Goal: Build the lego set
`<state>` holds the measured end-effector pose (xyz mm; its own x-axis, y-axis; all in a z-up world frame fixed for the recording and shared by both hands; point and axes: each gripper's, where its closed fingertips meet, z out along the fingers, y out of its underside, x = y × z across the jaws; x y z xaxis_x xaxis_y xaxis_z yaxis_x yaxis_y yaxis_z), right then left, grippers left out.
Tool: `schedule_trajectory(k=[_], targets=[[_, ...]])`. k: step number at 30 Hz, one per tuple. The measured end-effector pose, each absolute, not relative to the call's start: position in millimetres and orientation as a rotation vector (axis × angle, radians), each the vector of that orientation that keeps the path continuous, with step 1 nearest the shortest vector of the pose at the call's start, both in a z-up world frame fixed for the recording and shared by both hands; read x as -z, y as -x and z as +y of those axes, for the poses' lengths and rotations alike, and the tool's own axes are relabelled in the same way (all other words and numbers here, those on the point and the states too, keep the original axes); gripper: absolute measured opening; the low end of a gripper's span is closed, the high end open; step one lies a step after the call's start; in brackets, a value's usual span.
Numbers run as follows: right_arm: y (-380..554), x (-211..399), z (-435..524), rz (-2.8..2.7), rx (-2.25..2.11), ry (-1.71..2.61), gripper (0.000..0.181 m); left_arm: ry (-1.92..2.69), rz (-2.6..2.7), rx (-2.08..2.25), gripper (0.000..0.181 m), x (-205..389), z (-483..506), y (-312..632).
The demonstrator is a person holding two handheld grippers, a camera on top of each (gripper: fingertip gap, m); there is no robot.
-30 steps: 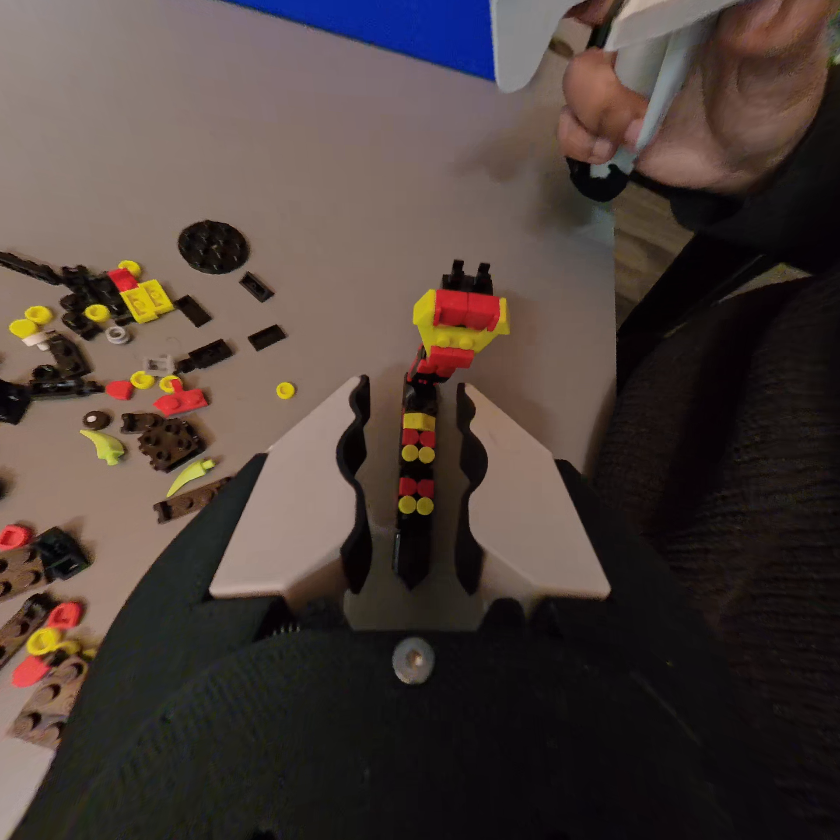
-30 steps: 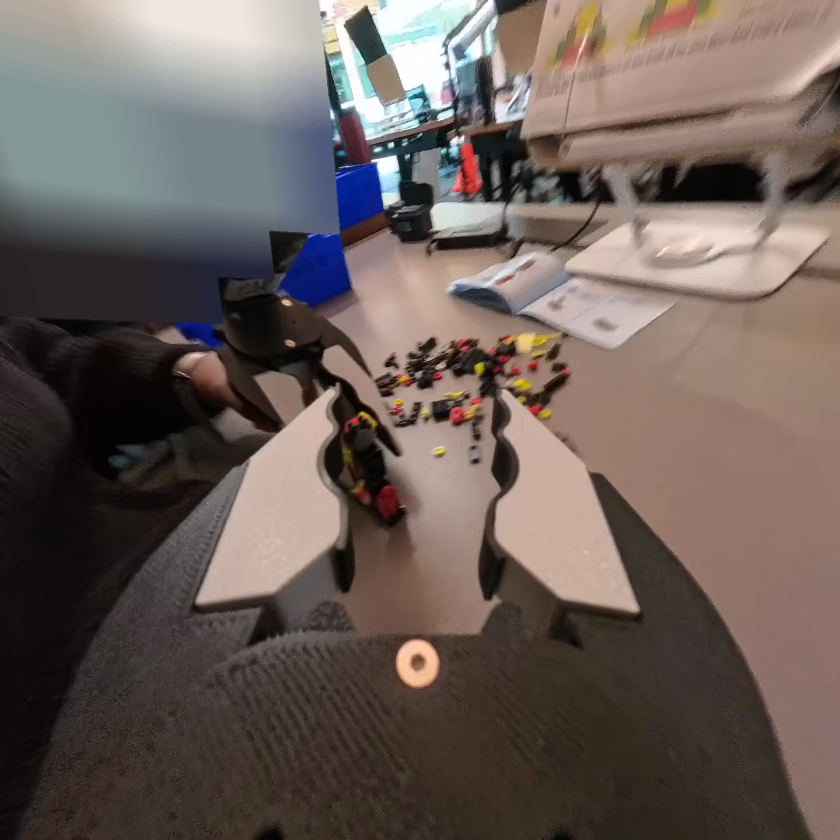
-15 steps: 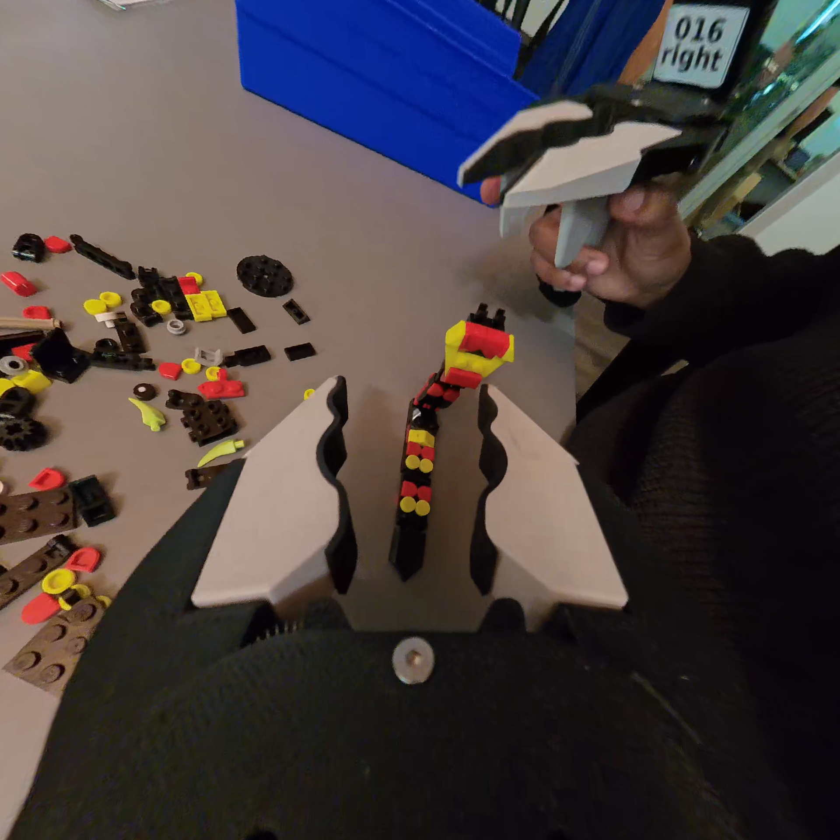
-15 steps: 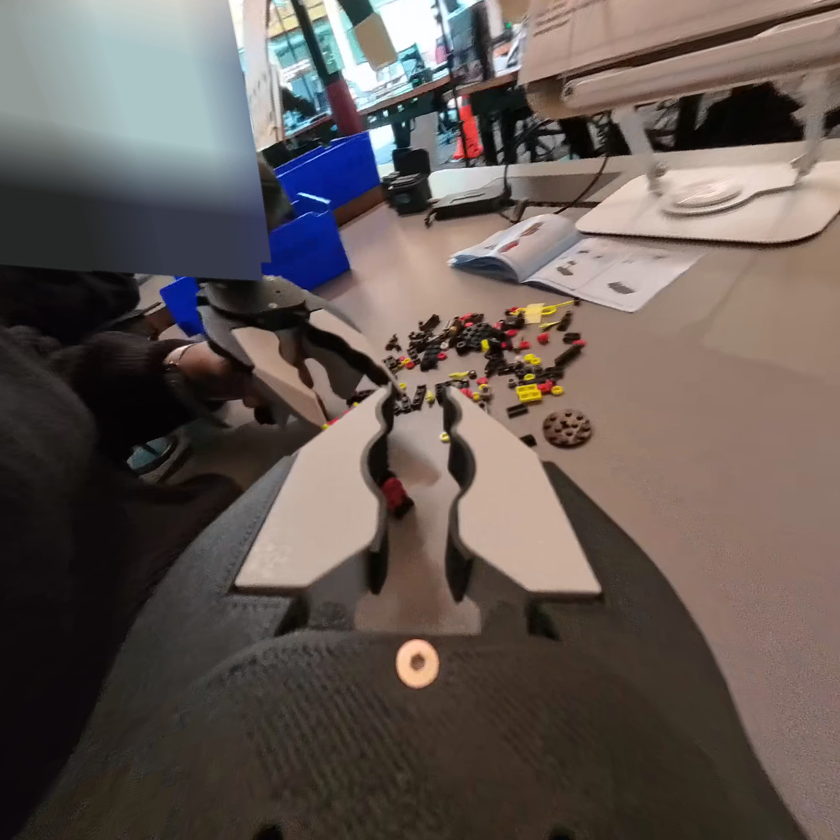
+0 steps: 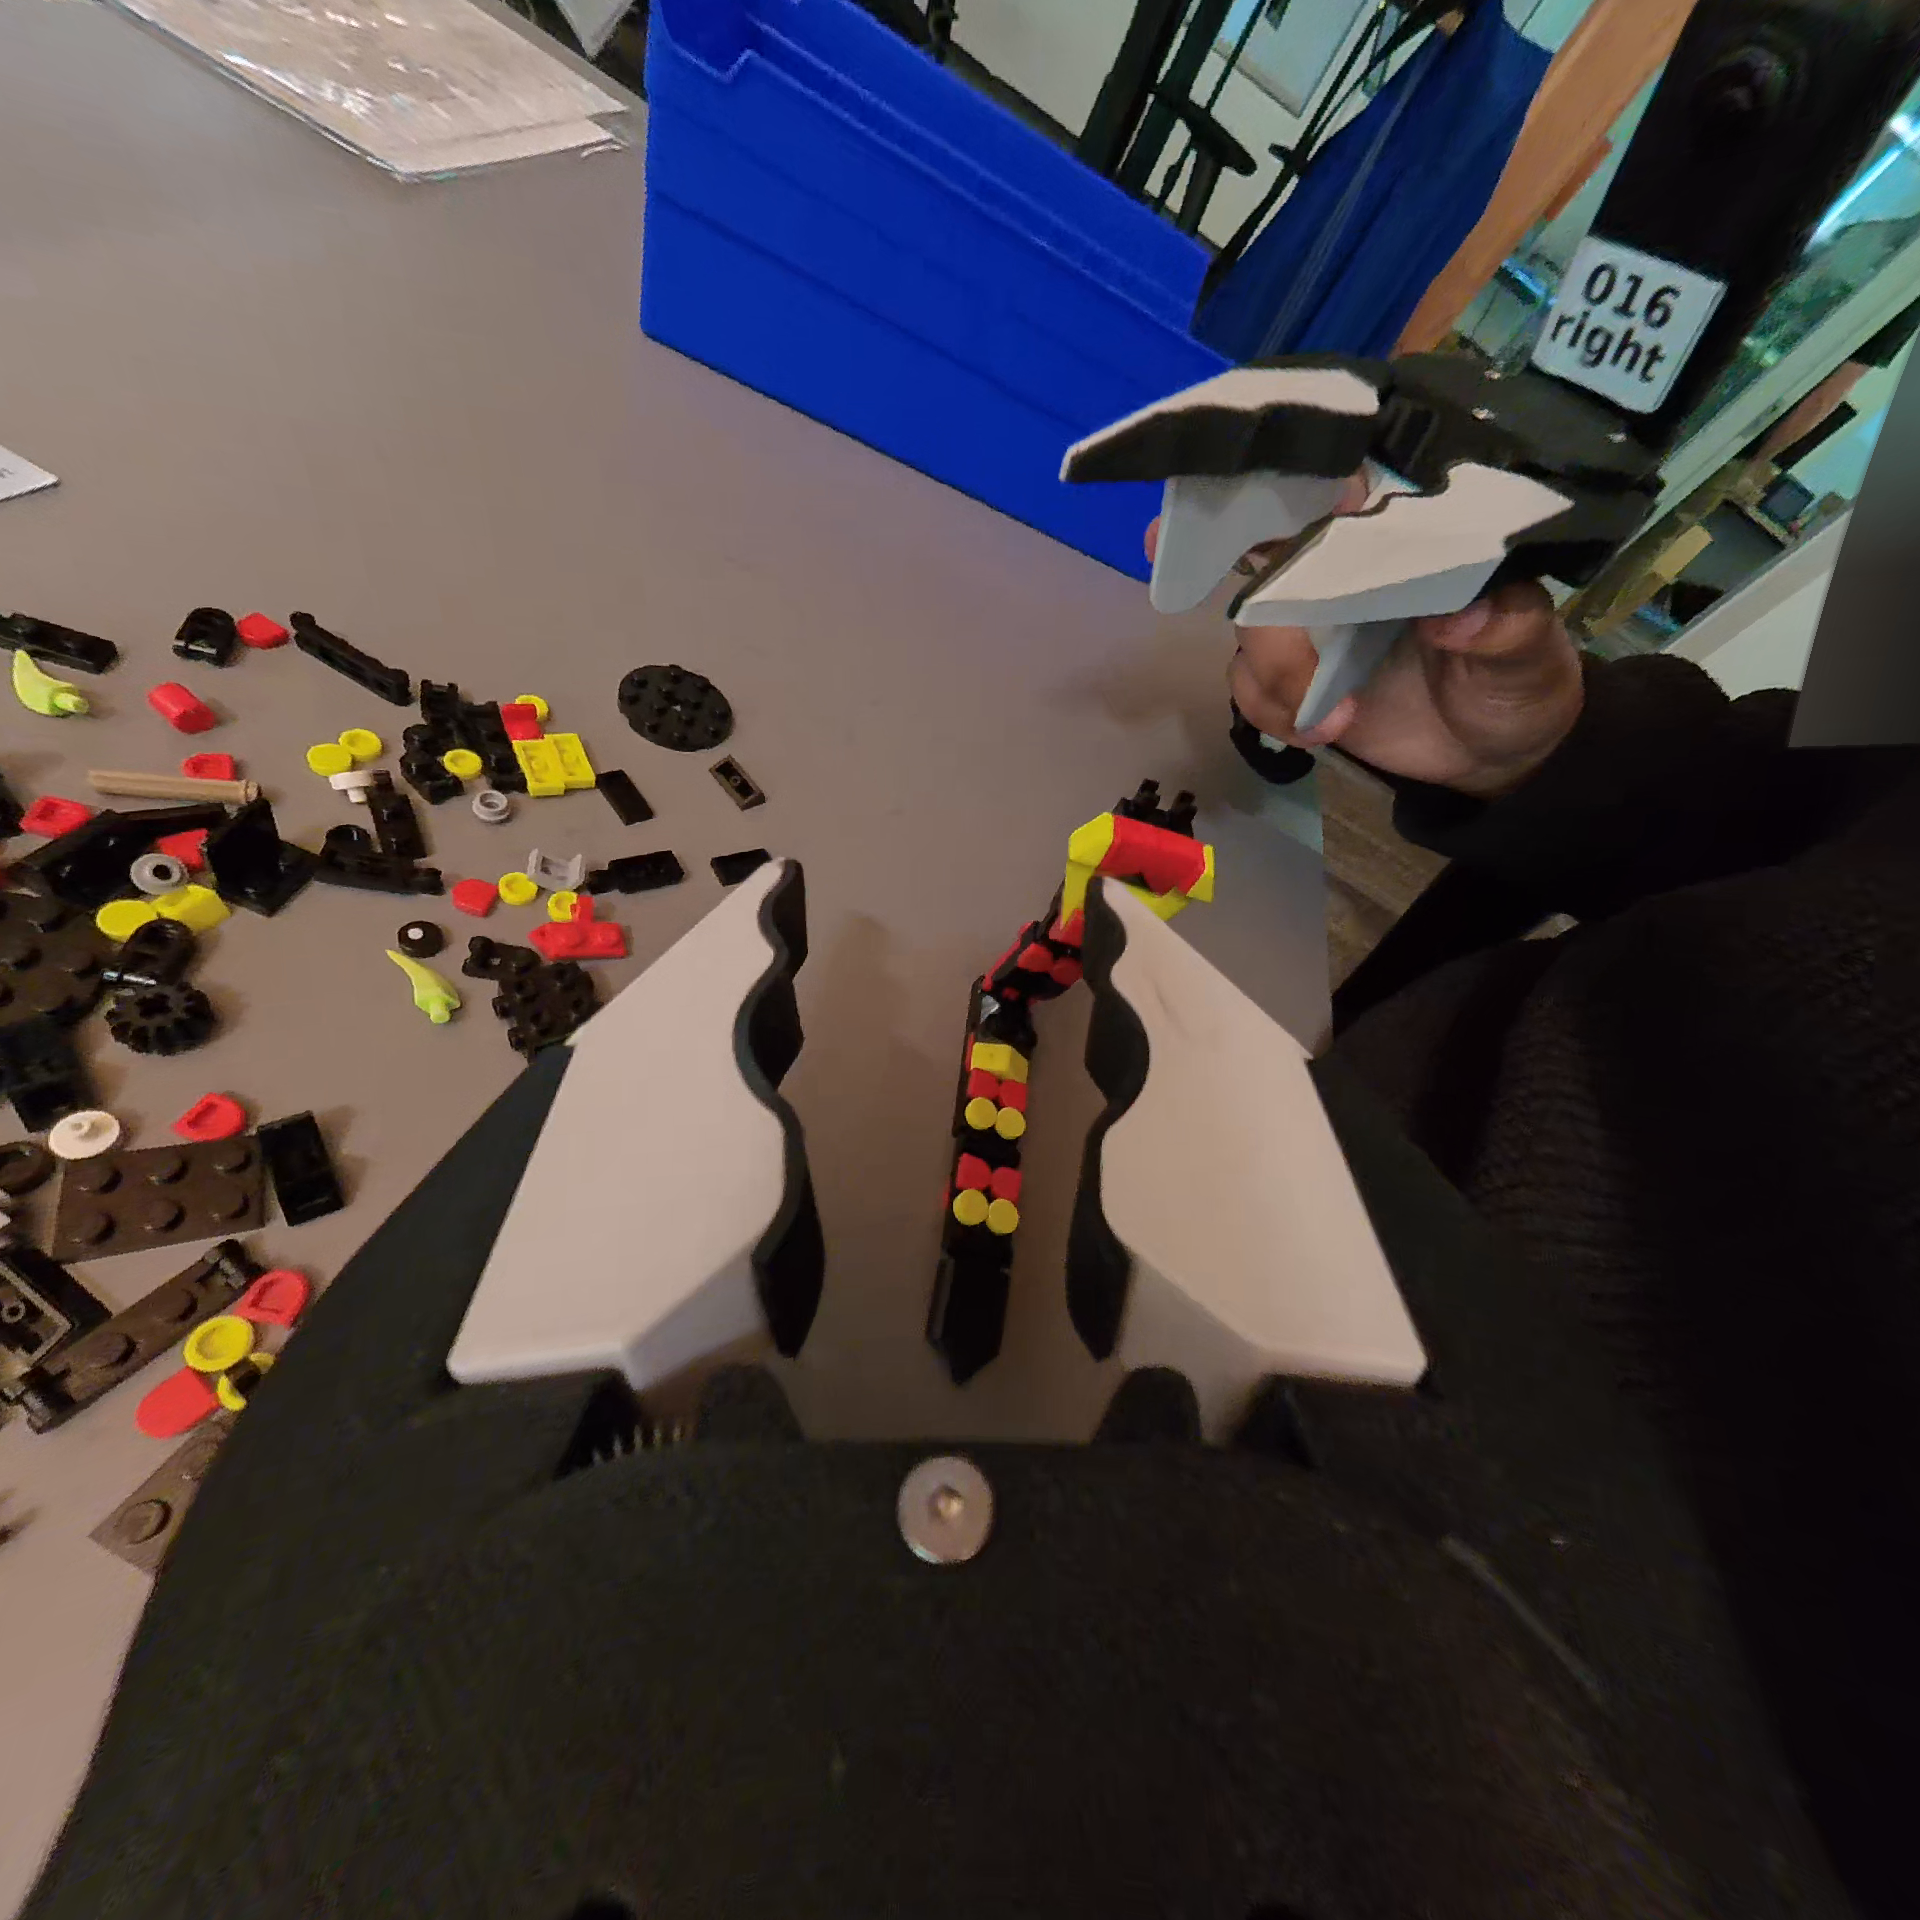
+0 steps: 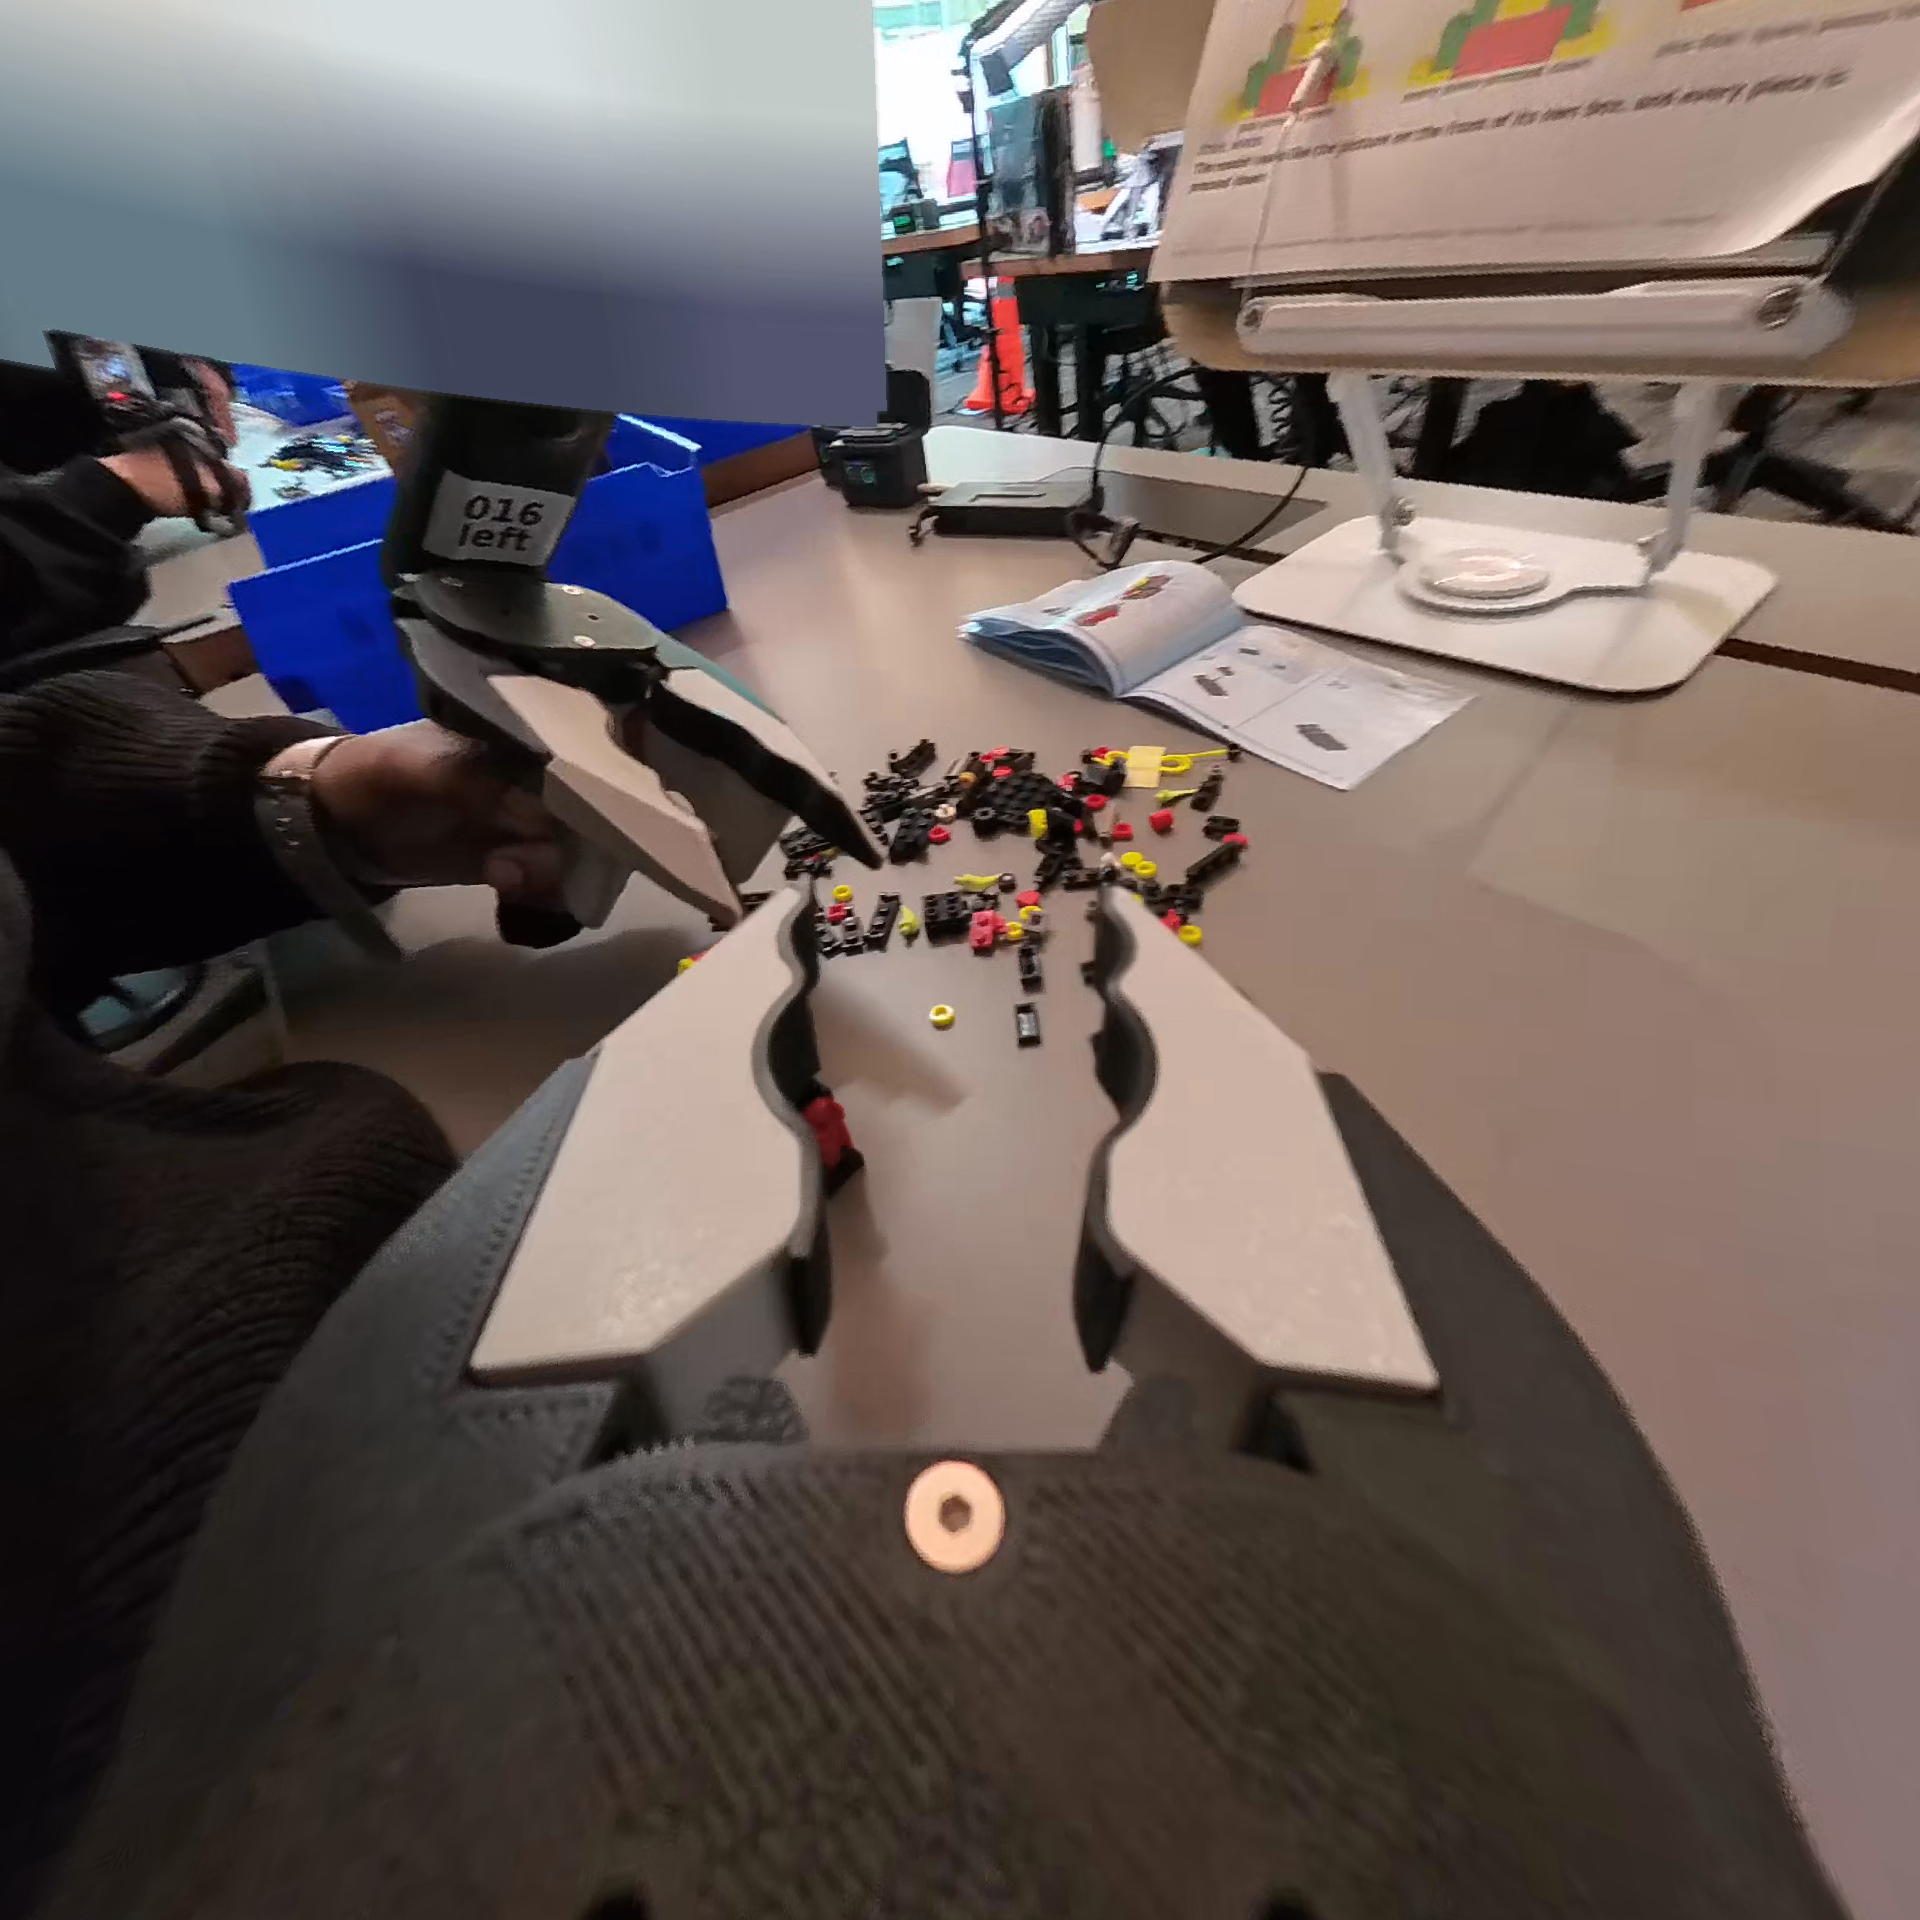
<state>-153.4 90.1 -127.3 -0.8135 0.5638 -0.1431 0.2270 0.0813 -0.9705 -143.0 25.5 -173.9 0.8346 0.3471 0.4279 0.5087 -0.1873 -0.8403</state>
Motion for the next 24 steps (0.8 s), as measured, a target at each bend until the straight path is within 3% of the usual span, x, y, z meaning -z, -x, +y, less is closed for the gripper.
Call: schedule_trajectory(k=[5, 24], targets=[[157, 143, 87, -2.133, -1.804, 0.894, 0.083, 1.800, -0.656, 0.090, 0.051, 173, 23, 150], [149, 144, 91, -2.180, -1.869, 0.967, 0.078, 1.677, -0.847, -0.008, 0.048, 170, 4, 186]])
